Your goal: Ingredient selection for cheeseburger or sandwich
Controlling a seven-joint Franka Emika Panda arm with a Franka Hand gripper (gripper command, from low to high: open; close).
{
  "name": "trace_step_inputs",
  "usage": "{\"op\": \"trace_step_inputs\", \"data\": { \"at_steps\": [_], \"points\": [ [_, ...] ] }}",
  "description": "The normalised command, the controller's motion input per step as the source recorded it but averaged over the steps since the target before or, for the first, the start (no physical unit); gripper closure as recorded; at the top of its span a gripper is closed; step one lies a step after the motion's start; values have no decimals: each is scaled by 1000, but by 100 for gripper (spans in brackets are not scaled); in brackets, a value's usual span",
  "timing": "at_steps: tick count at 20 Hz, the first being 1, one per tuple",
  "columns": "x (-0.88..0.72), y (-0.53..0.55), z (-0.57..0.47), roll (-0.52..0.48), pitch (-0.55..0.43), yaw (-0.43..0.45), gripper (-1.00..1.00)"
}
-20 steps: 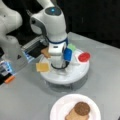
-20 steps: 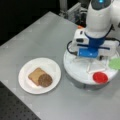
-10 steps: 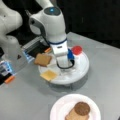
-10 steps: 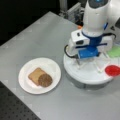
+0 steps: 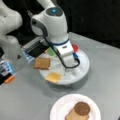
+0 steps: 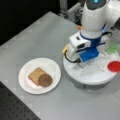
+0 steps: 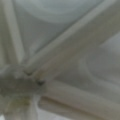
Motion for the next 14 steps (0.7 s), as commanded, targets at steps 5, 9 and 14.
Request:
{"op": "trace_step_inputs", "data": {
  "at_steps": [5, 9, 14],
  "points": [
    [315, -111, 78, -63, 48, 109, -100],
    [264, -72, 204, -84, 40, 9, -100],
    [166, 34, 408, -76, -40, -177, -100]
  ]
}}
